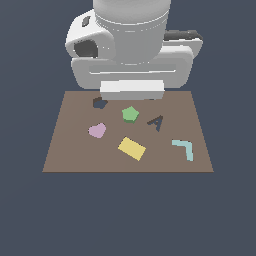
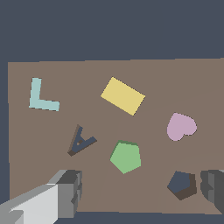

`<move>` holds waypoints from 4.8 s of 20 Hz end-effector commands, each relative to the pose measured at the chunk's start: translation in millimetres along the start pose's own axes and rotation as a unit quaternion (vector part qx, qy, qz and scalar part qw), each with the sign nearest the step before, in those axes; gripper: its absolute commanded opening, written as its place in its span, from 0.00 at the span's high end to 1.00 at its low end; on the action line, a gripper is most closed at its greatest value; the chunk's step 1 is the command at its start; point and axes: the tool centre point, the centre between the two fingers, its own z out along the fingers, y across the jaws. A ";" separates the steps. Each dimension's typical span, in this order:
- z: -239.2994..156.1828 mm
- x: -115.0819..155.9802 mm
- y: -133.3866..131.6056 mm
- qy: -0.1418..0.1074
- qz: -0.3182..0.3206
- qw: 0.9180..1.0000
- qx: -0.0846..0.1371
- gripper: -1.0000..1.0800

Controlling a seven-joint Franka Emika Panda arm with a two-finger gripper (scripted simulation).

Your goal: Insert a designated object into the corresponding slot on a board.

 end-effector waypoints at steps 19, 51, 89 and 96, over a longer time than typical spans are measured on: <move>39.0 -11.6 -1.7 0.000 -0.124 0.992 -0.004 0.04; 123.6 -33.6 7.5 -0.001 -0.379 0.925 -0.015 0.04; 134.6 -73.4 78.3 -0.001 -0.373 0.928 -0.016 1.00; 130.5 -92.4 114.1 -0.001 -0.371 0.928 -0.016 1.00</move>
